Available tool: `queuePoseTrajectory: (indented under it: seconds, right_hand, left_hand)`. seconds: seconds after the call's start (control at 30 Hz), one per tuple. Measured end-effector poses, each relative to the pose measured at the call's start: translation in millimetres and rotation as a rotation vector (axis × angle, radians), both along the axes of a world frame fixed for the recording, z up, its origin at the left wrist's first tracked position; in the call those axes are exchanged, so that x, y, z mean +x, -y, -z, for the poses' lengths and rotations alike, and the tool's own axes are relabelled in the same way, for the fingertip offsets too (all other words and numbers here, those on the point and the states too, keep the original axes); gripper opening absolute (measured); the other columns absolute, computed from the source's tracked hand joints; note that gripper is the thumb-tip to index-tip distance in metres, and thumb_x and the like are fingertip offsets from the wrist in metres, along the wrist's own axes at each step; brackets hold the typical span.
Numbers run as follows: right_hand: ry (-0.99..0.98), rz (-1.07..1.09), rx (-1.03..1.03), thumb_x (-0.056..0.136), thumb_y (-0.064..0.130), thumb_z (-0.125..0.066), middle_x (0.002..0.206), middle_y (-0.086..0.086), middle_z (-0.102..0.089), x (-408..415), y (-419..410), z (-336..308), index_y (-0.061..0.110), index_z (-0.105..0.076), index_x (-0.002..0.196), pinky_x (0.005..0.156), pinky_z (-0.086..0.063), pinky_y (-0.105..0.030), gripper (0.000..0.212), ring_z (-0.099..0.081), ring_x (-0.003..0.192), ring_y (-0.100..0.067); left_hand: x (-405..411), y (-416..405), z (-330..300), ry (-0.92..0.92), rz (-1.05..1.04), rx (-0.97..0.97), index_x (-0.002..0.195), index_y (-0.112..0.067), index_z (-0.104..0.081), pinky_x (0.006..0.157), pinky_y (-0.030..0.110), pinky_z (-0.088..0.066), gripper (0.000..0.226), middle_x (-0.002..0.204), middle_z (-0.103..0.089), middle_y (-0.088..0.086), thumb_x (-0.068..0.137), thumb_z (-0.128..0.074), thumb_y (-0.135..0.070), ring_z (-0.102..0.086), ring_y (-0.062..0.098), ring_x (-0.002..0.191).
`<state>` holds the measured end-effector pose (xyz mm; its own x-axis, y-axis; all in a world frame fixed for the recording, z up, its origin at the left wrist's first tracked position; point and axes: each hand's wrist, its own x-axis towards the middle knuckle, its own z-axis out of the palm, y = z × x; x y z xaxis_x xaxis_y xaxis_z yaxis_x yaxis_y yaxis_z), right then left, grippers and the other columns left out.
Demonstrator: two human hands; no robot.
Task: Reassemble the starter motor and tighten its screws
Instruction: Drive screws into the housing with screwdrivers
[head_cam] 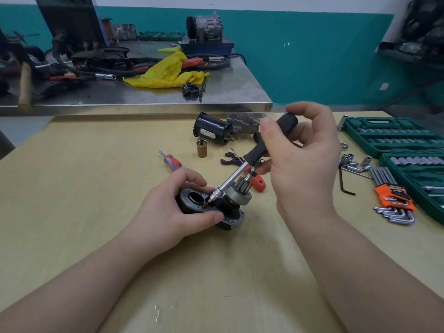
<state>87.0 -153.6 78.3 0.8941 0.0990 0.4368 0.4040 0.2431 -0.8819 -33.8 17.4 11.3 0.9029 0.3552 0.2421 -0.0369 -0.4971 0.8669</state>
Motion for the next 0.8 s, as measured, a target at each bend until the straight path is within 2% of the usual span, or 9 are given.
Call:
queuePoseTrajectory:
  seconds: [0.07, 0.17, 0.3, 0.43, 0.53, 0.6, 0.7, 0.73, 0.8]
  right_hand:
    - [-0.025, 0.019, -0.009, 0.094, 0.022, -0.082, 0.081, -0.002, -0.069, 1.1, 0.4, 1.3, 0.035, -0.063, 0.105, 0.043, -0.057, -0.033, 0.025, -0.076, 0.065, -0.021]
    - [-0.036, -0.111, -0.006, 0.100, 0.025, -0.074, 0.091, 0.002, -0.076, 2.4, 1.7, 0.9, 0.036, -0.067, 0.115, 0.048, -0.059, -0.033, 0.020, -0.077, 0.079, -0.021]
    - [-0.047, -0.363, 0.062, 0.103, 0.013, -0.058, 0.116, -0.010, -0.078, 3.3, 5.4, -3.9, 0.028, -0.063, 0.132, 0.058, -0.063, -0.040, 0.033, -0.078, 0.101, -0.031]
    - [-0.007, -0.381, 0.063, 0.098, 0.011, -0.066, 0.100, -0.006, -0.075, 3.7, 6.1, -4.8, 0.027, -0.063, 0.126, 0.055, -0.060, -0.039, 0.033, -0.077, 0.088, -0.033]
    - [0.003, -0.226, 0.028, 0.095, 0.013, -0.076, 0.082, 0.006, -0.069, 3.3, 2.2, -2.5, 0.027, -0.066, 0.116, 0.050, -0.058, -0.034, 0.028, -0.076, 0.075, -0.029]
    - [-0.016, -0.123, 0.002, 0.094, 0.016, -0.080, 0.079, 0.006, -0.071, 3.0, 1.2, -2.2, 0.030, -0.067, 0.110, 0.047, -0.057, -0.031, 0.025, -0.076, 0.072, -0.027]
    - [-0.011, -0.067, -0.046, 0.096, 0.023, -0.078, 0.084, 0.004, -0.074, 6.0, 3.6, -2.3, 0.031, -0.070, 0.110, 0.042, -0.055, -0.036, 0.018, -0.075, 0.071, -0.027]
    - [-0.017, -0.119, -0.042, 0.098, 0.022, -0.074, 0.090, 0.002, -0.076, 6.5, 4.2, -2.7, 0.030, -0.070, 0.115, 0.044, -0.058, -0.042, 0.019, -0.075, 0.073, -0.027]
    - [-0.057, -0.290, 0.018, 0.098, 0.019, -0.065, 0.109, -0.004, -0.078, 6.5, 4.8, -3.7, 0.027, -0.067, 0.127, 0.055, -0.062, -0.045, 0.030, -0.079, 0.088, -0.027]
  left_hand:
    - [-1.1, 1.4, 0.5, 0.004, 0.004, 0.013, 0.102, -0.042, -0.064, 0.076, 0.002, -0.048, 0.054, 0.107, -0.077, -0.028, 0.058, -0.092, -0.051, -0.074, -0.006, 0.095]
    - [-3.3, 2.6, -0.2, 0.005, 0.008, 0.059, 0.104, -0.041, -0.064, 0.076, 0.002, -0.048, 0.055, 0.108, -0.075, -0.030, 0.058, -0.092, -0.054, -0.073, -0.005, 0.096]
    - [-2.8, 1.7, -1.6, -0.002, -0.005, 0.064, 0.106, -0.042, -0.063, 0.075, 0.005, -0.050, 0.059, 0.107, -0.075, -0.031, 0.056, -0.090, -0.060, -0.073, -0.003, 0.095]
    - [-3.6, 2.3, -2.6, 0.009, 0.008, 0.078, 0.104, -0.043, -0.063, 0.076, 0.003, -0.049, 0.056, 0.108, -0.074, -0.031, 0.058, -0.090, -0.059, -0.072, -0.005, 0.097]
    - [-4.1, 2.8, -2.7, 0.013, 0.019, 0.077, 0.104, -0.042, -0.063, 0.077, 0.002, -0.048, 0.055, 0.109, -0.074, -0.032, 0.059, -0.090, -0.056, -0.072, -0.006, 0.098]
    - [-4.1, 3.3, -2.8, 0.017, 0.017, 0.076, 0.105, -0.042, -0.063, 0.077, 0.002, -0.048, 0.055, 0.108, -0.074, -0.032, 0.059, -0.090, -0.057, -0.072, -0.007, 0.097]
    - [-4.2, 3.4, -2.3, 0.018, 0.018, 0.084, 0.104, -0.041, -0.064, 0.075, 0.002, -0.048, 0.054, 0.108, -0.075, -0.032, 0.059, -0.090, -0.056, -0.073, -0.007, 0.095]
    - [-4.1, 3.5, -2.1, 0.019, 0.018, 0.092, 0.104, -0.041, -0.064, 0.074, 0.003, -0.049, 0.054, 0.108, -0.075, -0.031, 0.059, -0.090, -0.056, -0.073, -0.006, 0.095]
    - [-3.7, 3.0, -1.8, 0.018, 0.016, 0.099, 0.104, -0.042, -0.064, 0.073, 0.003, -0.049, 0.055, 0.108, -0.075, -0.029, 0.059, -0.090, -0.056, -0.073, -0.003, 0.094]
